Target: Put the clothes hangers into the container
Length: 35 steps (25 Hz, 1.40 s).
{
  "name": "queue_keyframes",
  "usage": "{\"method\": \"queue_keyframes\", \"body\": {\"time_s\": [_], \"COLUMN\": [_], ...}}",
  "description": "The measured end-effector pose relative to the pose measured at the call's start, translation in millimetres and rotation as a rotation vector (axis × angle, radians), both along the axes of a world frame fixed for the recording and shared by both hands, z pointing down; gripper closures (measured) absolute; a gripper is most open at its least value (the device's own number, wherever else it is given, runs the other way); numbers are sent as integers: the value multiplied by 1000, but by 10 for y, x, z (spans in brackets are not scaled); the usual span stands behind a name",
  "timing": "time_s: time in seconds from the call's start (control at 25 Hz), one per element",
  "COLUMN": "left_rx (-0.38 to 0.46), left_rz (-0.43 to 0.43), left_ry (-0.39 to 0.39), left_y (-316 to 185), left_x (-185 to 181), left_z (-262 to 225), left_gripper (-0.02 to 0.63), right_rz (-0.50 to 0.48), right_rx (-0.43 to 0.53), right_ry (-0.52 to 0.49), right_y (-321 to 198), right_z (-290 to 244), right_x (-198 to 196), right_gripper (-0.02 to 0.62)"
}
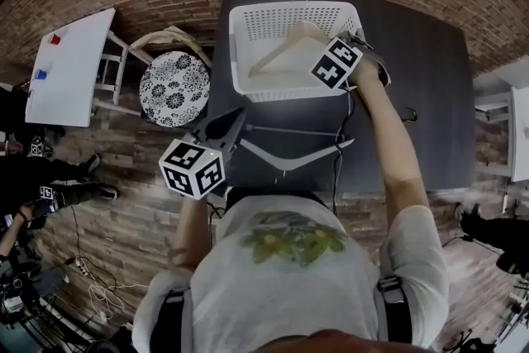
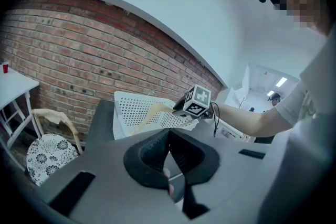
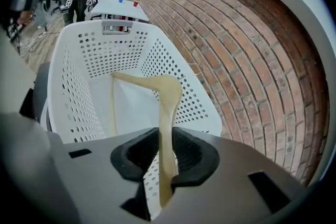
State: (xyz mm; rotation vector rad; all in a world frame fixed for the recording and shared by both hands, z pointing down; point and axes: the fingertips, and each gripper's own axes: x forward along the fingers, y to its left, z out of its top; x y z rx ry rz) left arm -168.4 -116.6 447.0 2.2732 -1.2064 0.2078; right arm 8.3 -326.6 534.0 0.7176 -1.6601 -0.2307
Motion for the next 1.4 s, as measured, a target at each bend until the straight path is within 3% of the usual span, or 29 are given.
{"method": "queue_keyframes", "body": {"time_s": [0.36,0.6,0.8,1.08,1.2,1.4], "left_rx": [0,-3,17,43,60,103], "left_rz": [-6,-3,6,26,28,18], "left_ry": [-5,-6,-5,-15,-11,-8], "left_y": [12,11,-41,-41,-16,33], "left_x": [26,61,118,239,295,387], "left_z": [-17,2,-59,-132,-193,-354], "left_gripper": [578,578,578,578,578,578], "right_rz": [-10,-24,-60,-37,-22,-49], "right_rx": [72,181,253,377,459,481], "right_ry": [35,27,-26,-407,-683,-1104], "right_y": [-84,-93,121,424,677,1313], "right_z": [90,-50,-344,-1152,-1652,-2053], "right_x": [62,80,80,48,62,125], "right_gripper": [497,411,407,415,534,560]}}
